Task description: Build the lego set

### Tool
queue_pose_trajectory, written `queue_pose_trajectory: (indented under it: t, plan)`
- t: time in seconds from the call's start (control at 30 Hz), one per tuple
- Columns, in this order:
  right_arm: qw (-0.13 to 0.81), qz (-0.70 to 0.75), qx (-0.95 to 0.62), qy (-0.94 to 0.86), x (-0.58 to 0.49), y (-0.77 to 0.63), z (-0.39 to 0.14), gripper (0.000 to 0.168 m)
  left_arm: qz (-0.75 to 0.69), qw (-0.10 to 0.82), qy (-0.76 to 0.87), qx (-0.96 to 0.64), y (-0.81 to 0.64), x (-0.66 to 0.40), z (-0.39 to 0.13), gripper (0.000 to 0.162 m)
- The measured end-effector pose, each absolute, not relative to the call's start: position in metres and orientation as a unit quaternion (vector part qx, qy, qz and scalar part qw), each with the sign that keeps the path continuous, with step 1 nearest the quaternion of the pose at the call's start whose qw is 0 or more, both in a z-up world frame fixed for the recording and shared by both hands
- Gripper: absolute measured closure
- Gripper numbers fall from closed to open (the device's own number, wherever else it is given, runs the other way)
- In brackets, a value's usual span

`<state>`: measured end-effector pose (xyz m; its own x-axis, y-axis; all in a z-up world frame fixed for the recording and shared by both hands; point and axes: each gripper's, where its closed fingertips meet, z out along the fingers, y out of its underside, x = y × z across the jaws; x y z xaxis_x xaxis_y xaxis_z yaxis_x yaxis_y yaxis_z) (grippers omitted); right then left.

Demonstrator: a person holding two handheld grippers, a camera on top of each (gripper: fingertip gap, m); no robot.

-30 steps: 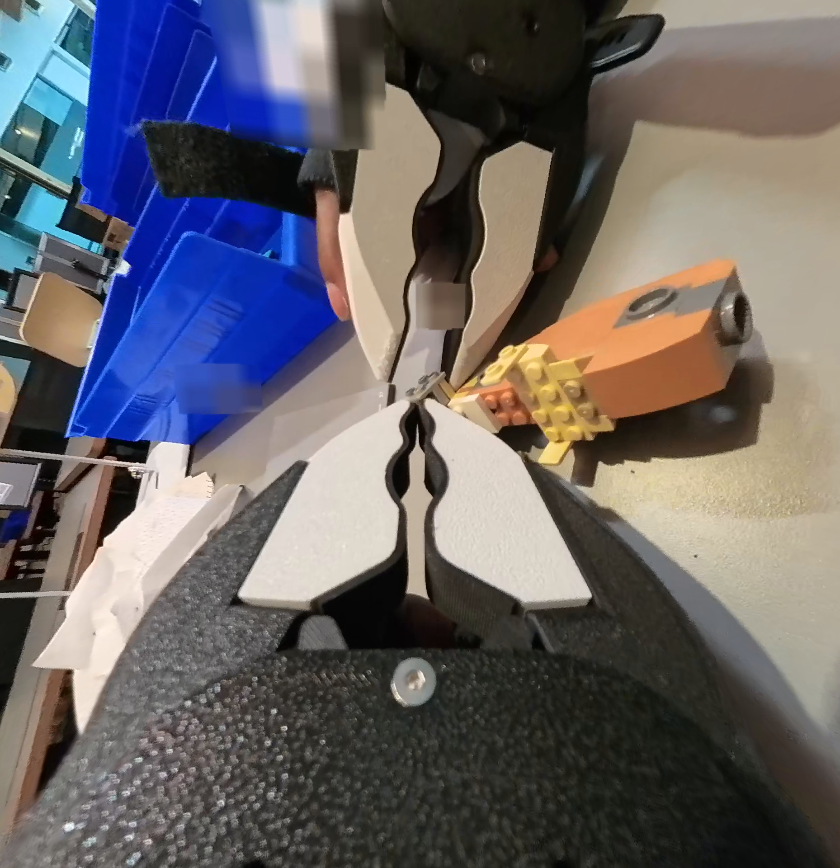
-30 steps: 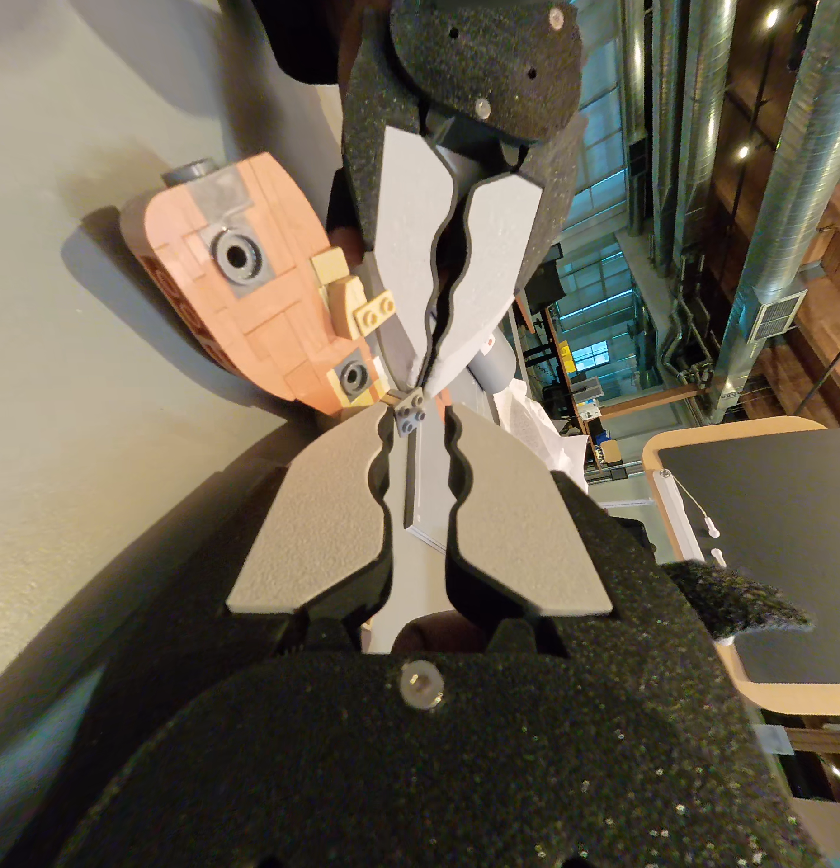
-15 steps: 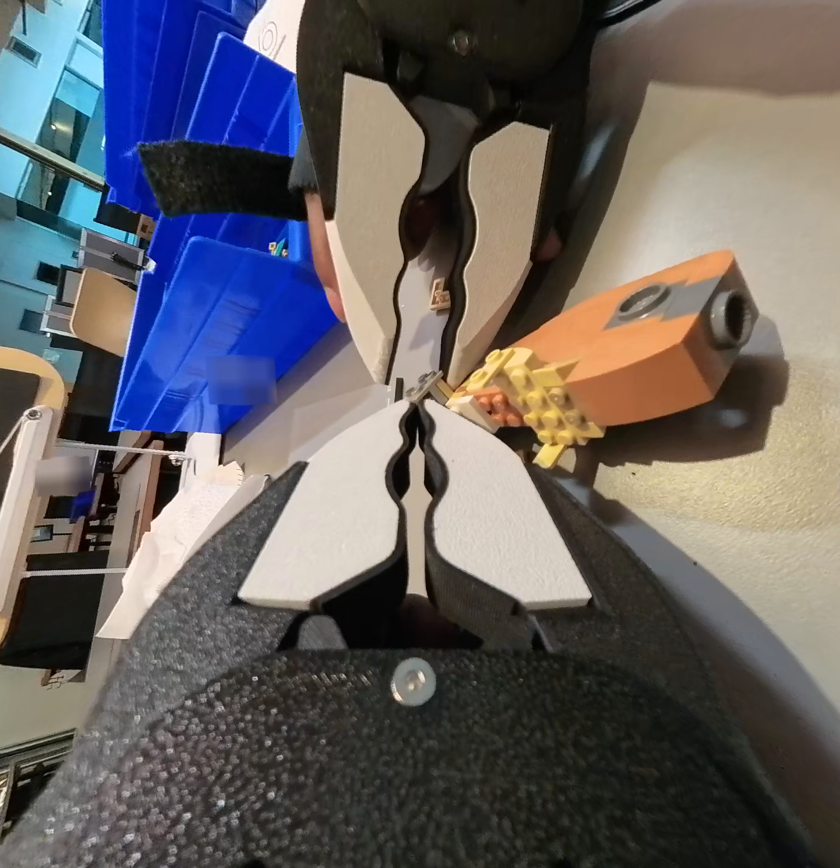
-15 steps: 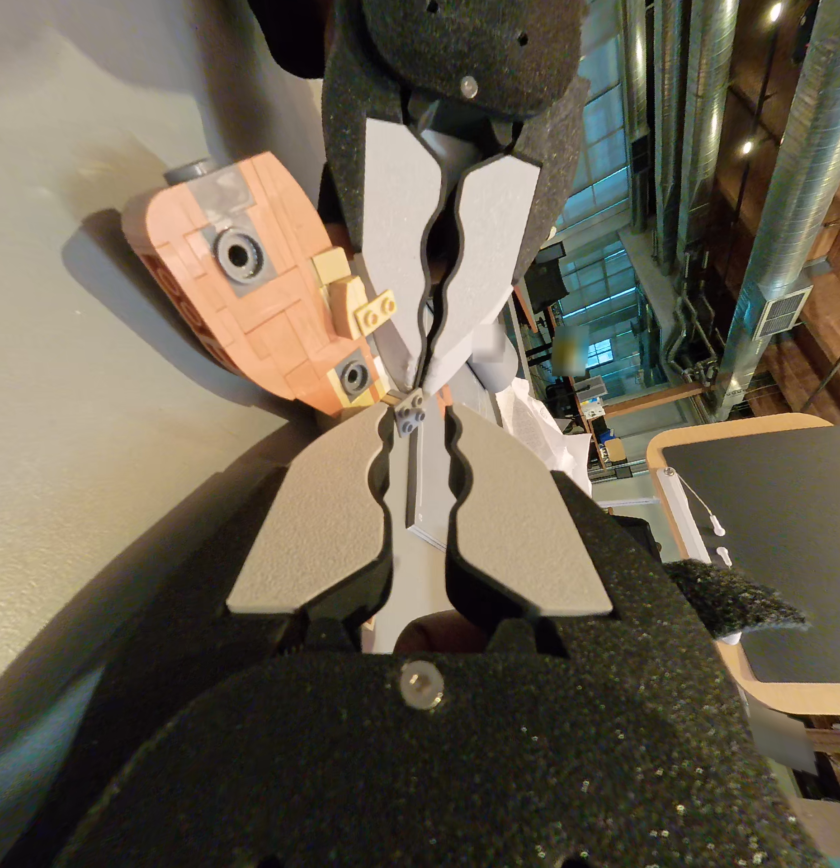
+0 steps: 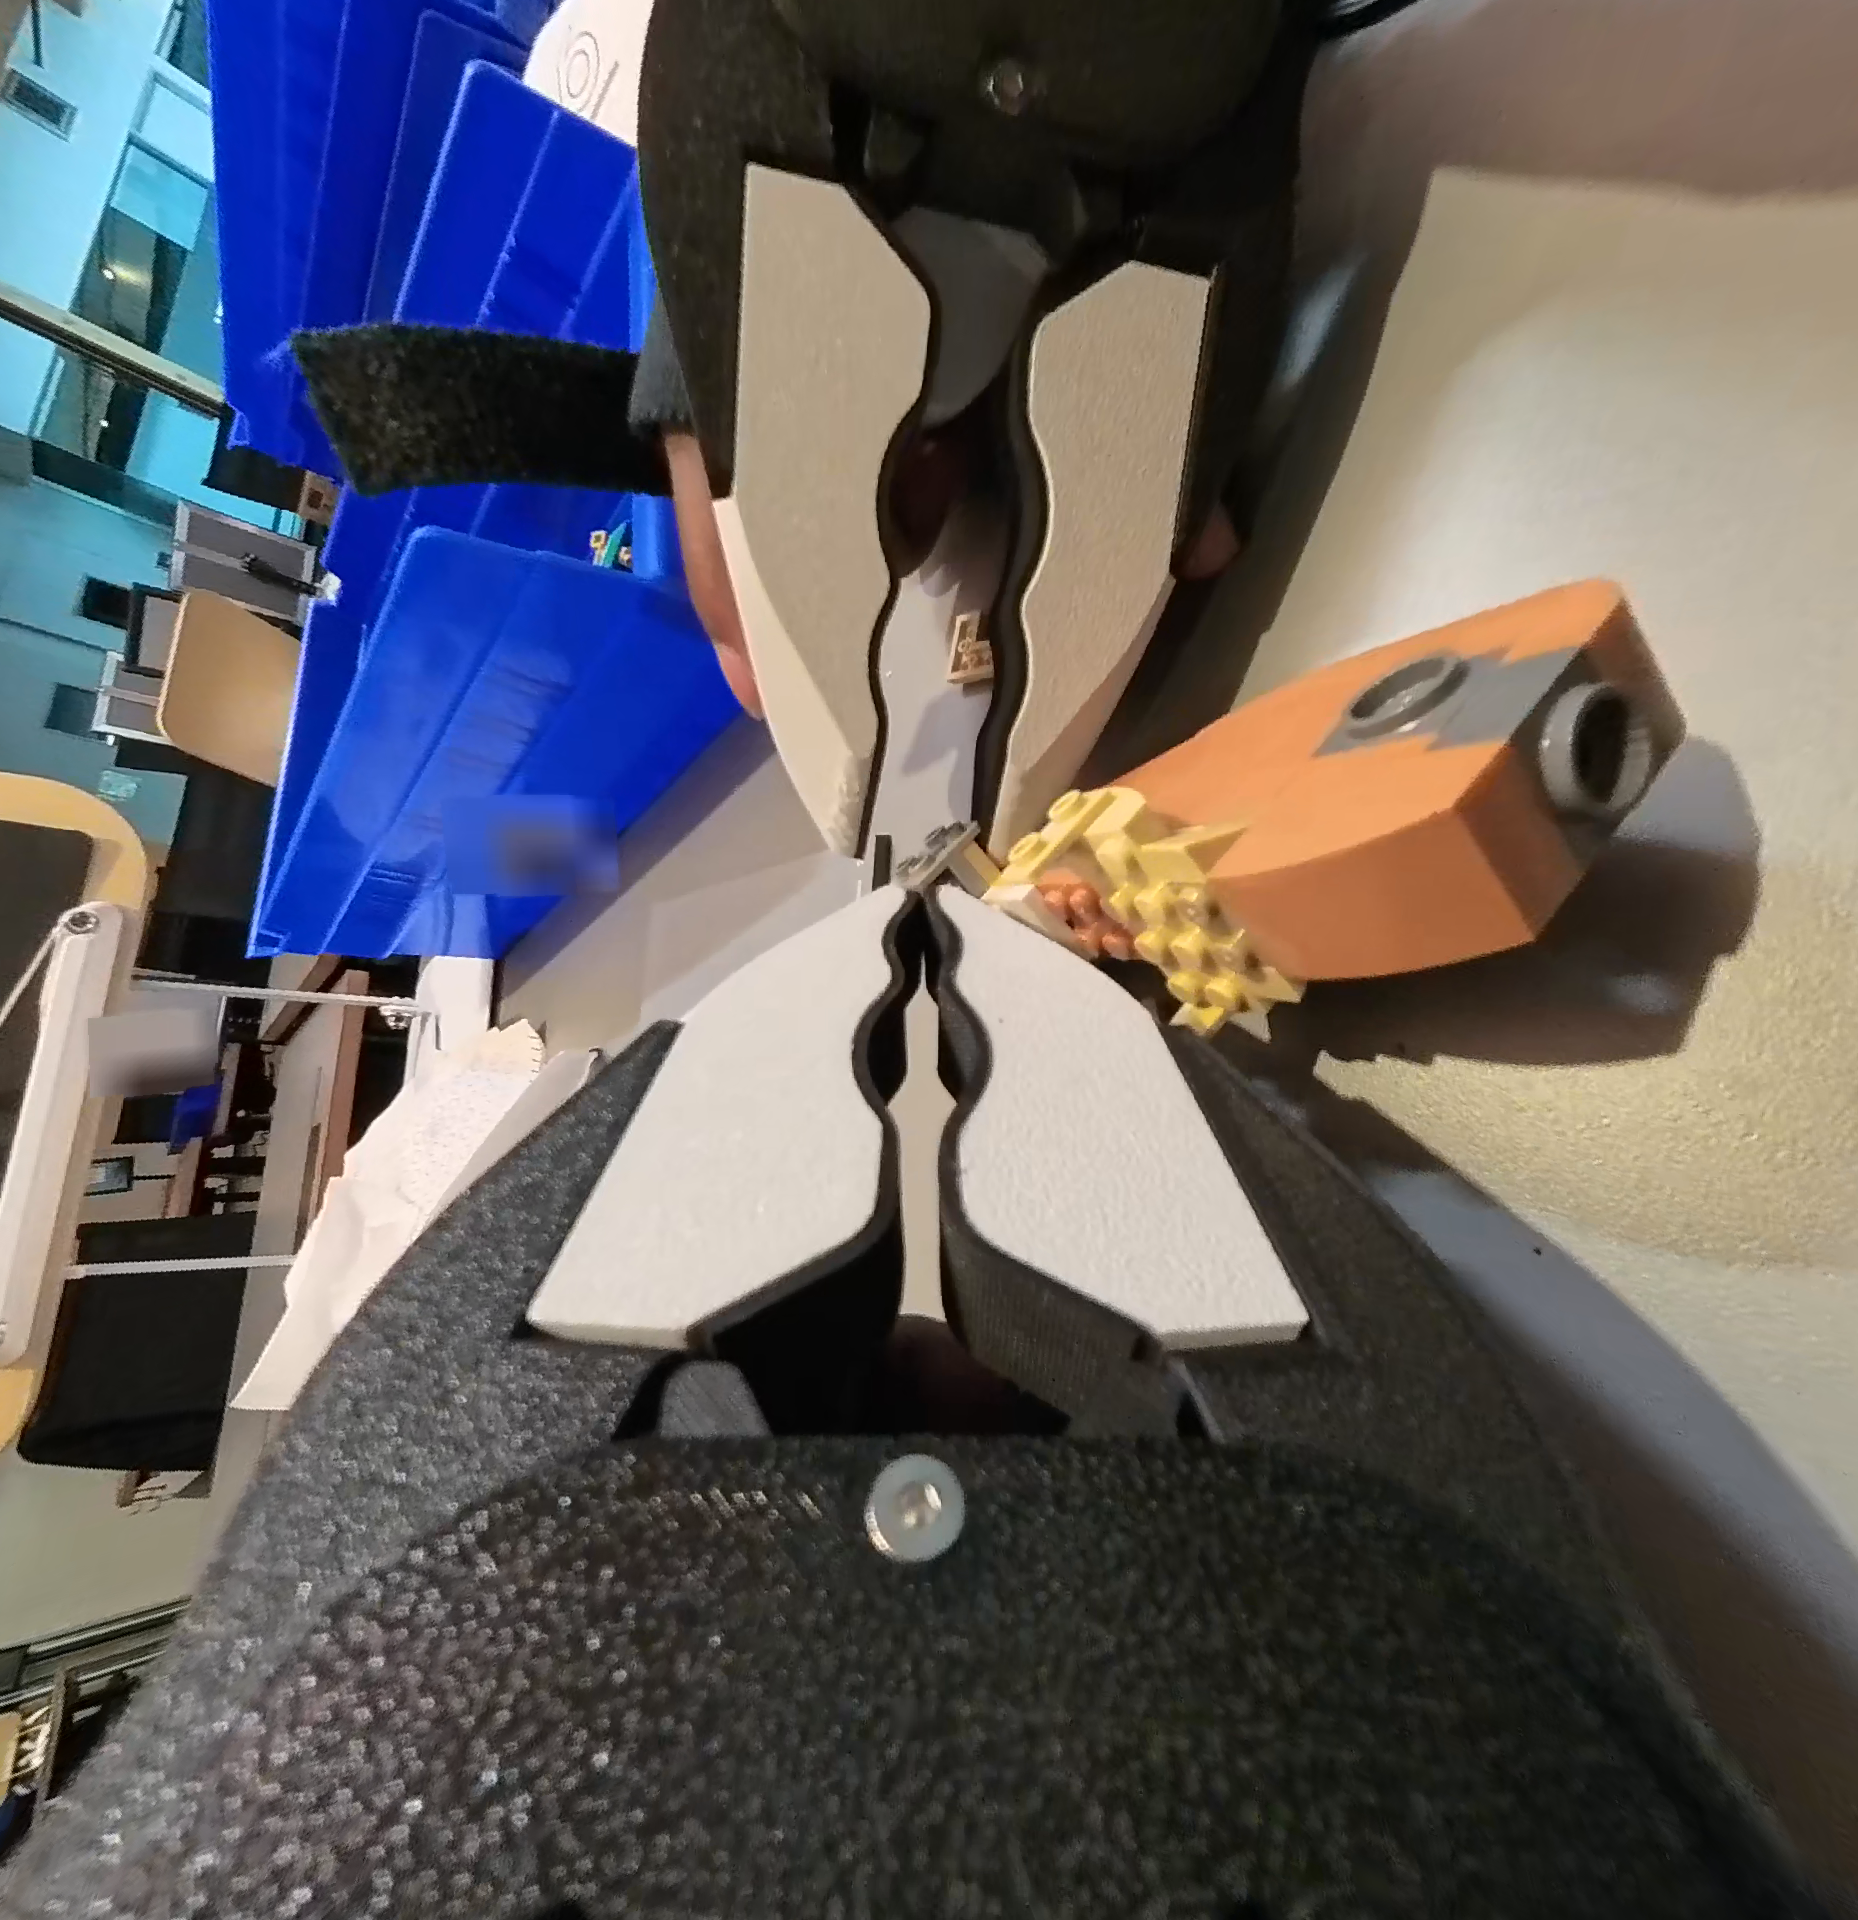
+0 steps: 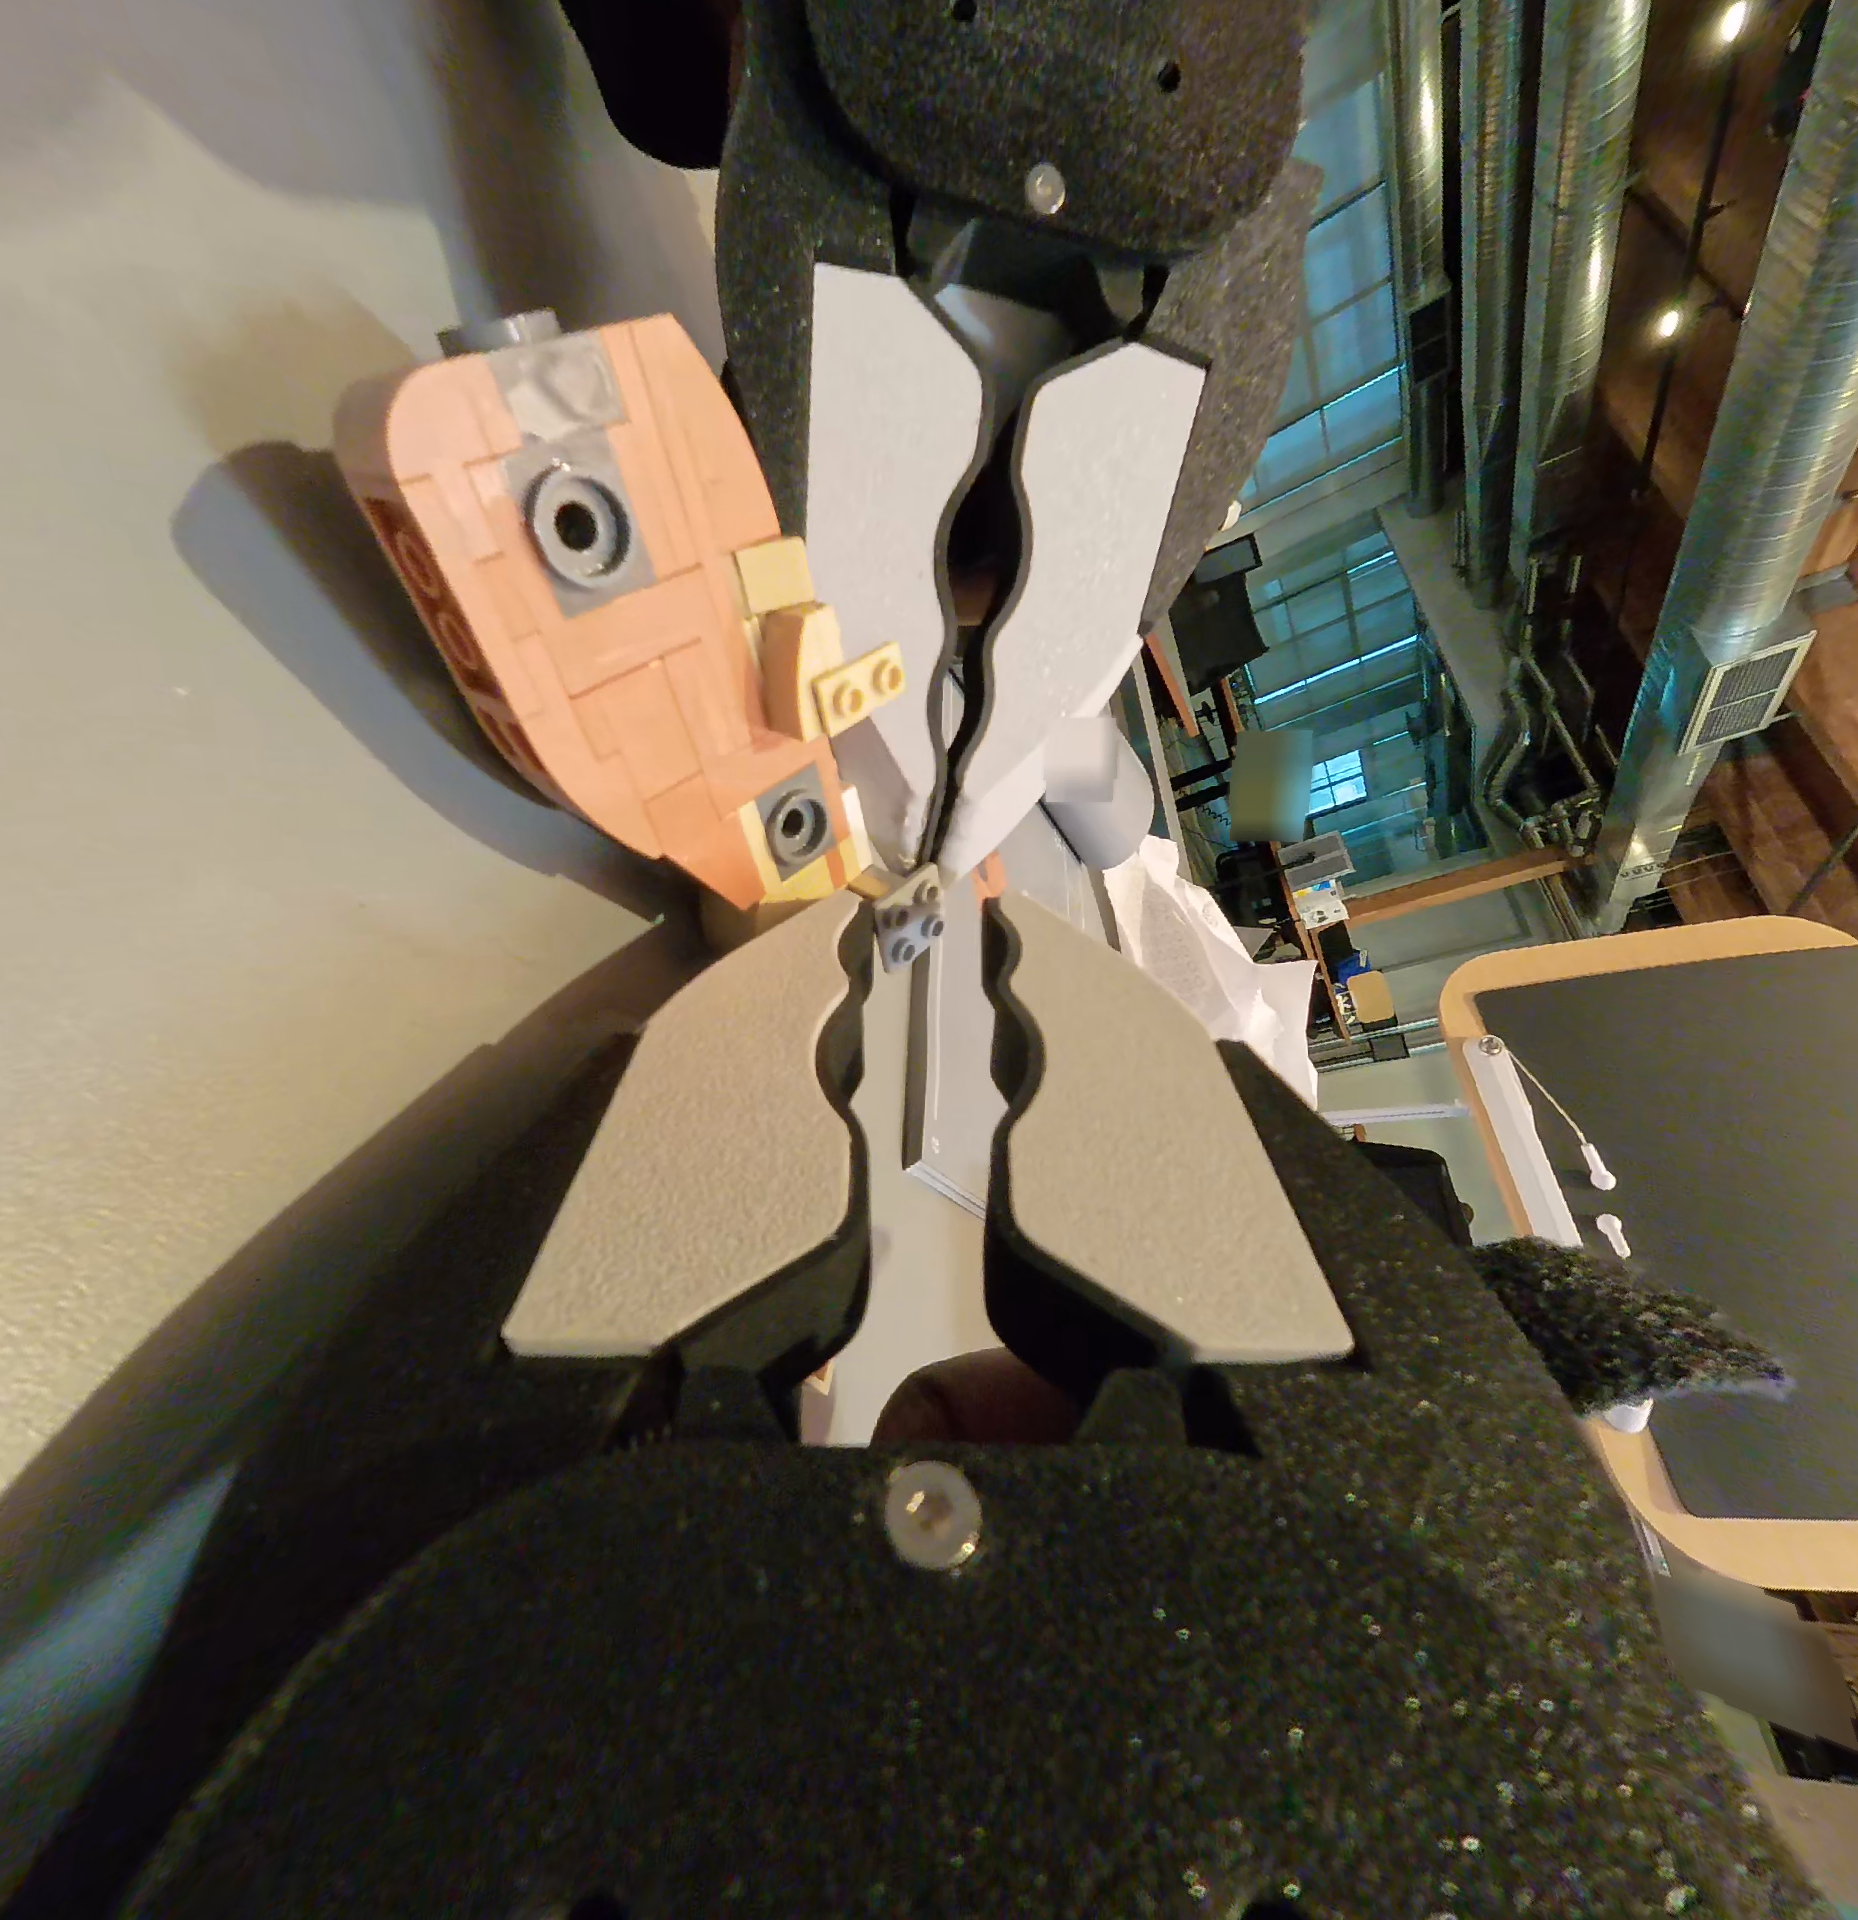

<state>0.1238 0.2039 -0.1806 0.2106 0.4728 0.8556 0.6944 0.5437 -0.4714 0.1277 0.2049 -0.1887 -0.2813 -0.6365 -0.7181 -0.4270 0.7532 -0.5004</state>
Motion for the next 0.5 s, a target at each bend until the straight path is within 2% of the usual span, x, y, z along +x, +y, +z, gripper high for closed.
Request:
queue_pose_trajectory:
  t: [0.5]
  plan:
    - [0.619, -0.089, -0.470, -0.623, 0.1245, 0.2043, -0.1799, 0.149, -0.079, 0.496, 0.803, -0.320, 0.2056, 0.1274, -0.1894, 0.162]
